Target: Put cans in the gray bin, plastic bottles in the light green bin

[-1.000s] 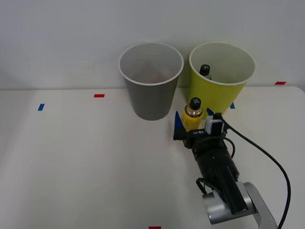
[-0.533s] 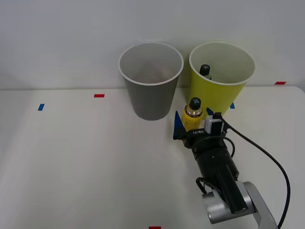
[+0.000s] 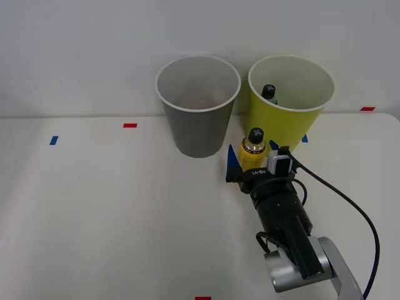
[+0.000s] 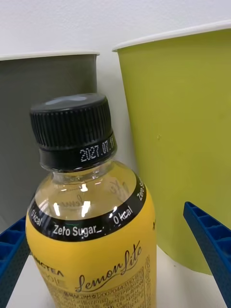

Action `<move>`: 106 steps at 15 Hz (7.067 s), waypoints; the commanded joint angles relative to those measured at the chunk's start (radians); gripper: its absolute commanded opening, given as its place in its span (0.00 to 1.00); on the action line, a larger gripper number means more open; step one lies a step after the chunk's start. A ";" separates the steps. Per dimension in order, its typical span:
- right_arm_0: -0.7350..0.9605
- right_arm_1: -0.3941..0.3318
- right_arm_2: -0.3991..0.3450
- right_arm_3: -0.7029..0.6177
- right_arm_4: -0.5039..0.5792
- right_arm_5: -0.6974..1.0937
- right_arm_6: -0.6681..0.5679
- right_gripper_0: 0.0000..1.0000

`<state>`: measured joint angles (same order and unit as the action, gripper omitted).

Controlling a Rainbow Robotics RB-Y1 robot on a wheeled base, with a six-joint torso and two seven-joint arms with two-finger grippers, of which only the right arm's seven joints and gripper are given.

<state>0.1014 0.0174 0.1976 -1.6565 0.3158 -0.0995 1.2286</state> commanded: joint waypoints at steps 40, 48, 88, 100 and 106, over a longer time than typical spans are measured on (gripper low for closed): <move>-0.382 0.000 -0.132 -0.529 -0.115 0.577 -0.331 0.00; -0.657 -0.100 -0.314 -0.151 -0.115 0.538 -0.294 0.00; -0.641 -0.171 -0.262 -0.054 -0.136 0.537 -0.207 1.00; -0.118 -0.343 -0.187 -0.592 -0.348 0.538 -0.221 1.00; 0.360 -0.358 -0.130 -0.887 -0.207 0.506 -0.222 1.00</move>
<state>0.3606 -0.3369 0.0400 -2.4894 0.0329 0.4322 1.0089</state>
